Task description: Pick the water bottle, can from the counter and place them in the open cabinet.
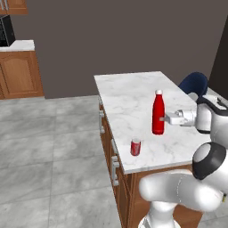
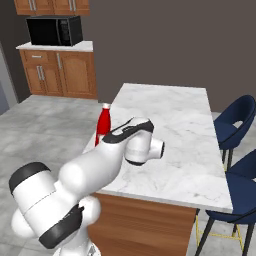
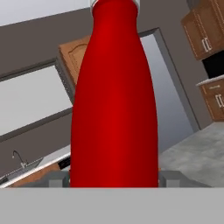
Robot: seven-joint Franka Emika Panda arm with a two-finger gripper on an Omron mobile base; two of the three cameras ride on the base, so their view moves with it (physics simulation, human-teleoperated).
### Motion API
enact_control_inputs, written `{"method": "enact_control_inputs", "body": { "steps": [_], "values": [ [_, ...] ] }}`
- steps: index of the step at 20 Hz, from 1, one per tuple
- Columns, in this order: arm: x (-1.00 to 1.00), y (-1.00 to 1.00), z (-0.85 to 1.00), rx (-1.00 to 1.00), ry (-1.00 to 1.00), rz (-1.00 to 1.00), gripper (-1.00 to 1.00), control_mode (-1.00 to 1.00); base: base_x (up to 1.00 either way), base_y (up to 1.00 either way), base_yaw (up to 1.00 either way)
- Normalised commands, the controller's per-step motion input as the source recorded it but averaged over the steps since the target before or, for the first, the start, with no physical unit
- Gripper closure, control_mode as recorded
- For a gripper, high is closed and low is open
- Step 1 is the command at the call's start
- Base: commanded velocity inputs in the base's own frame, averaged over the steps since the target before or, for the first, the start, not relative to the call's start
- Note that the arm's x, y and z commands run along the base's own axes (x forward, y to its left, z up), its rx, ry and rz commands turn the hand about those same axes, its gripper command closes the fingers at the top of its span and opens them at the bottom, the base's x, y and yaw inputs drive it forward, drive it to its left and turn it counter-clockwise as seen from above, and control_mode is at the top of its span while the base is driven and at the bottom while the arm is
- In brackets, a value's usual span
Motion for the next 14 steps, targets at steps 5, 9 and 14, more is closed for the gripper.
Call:
{"method": "enact_control_inputs", "body": {
  "steps": [5, 9, 14],
  "values": [
    [-0.35, 0.0, 0.6, 0.01, 0.03, -0.06, 1.0, -1.0, 0.0, 0.0, 0.0],
    [-0.36, 0.0, 0.36, 0.0, 0.12, -0.16, 1.0, -1.0, 0.0, 0.0, 0.0],
    [-0.33, 0.0, 0.34, 0.0, 0.18, -0.26, 1.0, -1.0, 0.0, 0.0, 0.0]
  ]
}}
